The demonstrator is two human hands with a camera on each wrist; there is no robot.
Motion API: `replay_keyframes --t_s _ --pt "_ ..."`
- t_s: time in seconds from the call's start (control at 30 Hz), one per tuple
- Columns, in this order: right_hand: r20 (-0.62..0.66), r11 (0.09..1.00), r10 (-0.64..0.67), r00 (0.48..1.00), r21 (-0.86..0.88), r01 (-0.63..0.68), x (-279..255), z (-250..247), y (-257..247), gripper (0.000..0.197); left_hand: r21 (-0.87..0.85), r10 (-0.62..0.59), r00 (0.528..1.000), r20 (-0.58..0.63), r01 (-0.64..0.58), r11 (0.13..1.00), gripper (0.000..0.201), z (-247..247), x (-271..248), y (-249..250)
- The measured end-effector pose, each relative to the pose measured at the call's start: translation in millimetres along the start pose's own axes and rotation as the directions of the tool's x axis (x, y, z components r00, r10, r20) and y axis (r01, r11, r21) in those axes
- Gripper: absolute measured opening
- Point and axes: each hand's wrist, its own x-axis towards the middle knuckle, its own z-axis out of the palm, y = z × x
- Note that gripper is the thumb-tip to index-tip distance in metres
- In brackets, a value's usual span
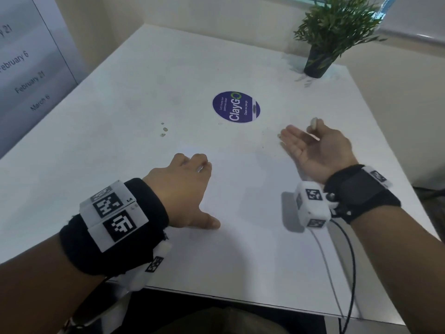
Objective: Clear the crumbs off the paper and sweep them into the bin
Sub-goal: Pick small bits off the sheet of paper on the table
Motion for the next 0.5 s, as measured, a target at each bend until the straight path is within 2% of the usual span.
replay_keyframes --t_s 0.07,0.1,0.13,0.2,0.23,0.27,0.33,0.37,0.4,0.43,0.47,0.5 --pt "0.092 1.000 0.000 0.996 0.013 -0.002 -13.8 2.9 -1.6 0.045 0.006 0.003 1.000 0.001 -0.003 1.000 0.107 -0.7 1.7 -0.8" --pt "0.157 0.997 0.060 0.986 -0.051 -0.053 -22.5 8.0 5.0 0.046 0.003 0.005 1.000 0.001 -0.005 1.000 0.107 -1.2 2.0 -0.9" --pt "0.225 0.981 0.158 0.961 -0.147 -0.127 -32.1 13.5 14.2 0.047 0.001 0.006 1.000 0.000 -0.006 1.000 0.107 -1.7 2.1 -0.7" --pt "0.312 0.888 0.384 0.869 -0.383 -0.255 -44.8 17.4 35.7 0.040 0.007 0.011 1.000 -0.004 -0.011 1.000 0.107 -1.7 1.8 -0.1" --pt "0.308 0.839 0.459 0.834 -0.460 -0.292 -44.8 15.8 42.2 0.035 0.009 0.013 1.000 -0.004 -0.013 1.000 0.108 -1.4 1.6 -0.2" --pt "0.276 0.817 0.485 0.830 -0.482 -0.317 -40.7 14.0 41.8 0.034 0.009 0.013 1.000 -0.004 -0.013 1.000 0.108 -1.2 1.1 -0.4" --pt "0.173 0.876 0.394 0.903 -0.367 -0.312 -23.6 9.8 28.5 0.036 0.010 0.016 1.000 -0.010 -0.016 1.000 0.106 -0.7 0.3 -1.0" --pt "0.119 0.919 0.294 0.948 -0.309 -0.246 -15.1 9.9 18.1 0.036 0.007 0.017 1.000 -0.017 -0.017 1.000 0.105 -0.7 -0.2 -1.5" --pt "0.073 0.934 0.179 0.981 -0.325 -0.146 -10.7 12.0 9.2 0.036 0.005 0.018 1.000 -0.023 -0.018 1.000 0.105 -0.6 -0.3 -1.8" --pt "0.070 0.918 0.078 0.995 -0.393 -0.044 -9.9 15.0 3.6 0.035 0.007 0.019 0.999 -0.026 -0.019 1.000 0.106 -0.7 0.2 -1.9" --pt "0.110 0.881 0.034 0.993 -0.472 0.022 -13.5 19.5 3.0 0.032 0.008 0.015 1.000 -0.023 -0.015 1.000 0.110 -0.5 1.3 -2.1" --pt "0.175 0.817 0.053 0.983 -0.574 0.058 -20.1 26.7 8.1 0.029 0.007 0.003 1.000 -0.016 -0.003 1.000 0.115 0.0 2.5 -2.2"
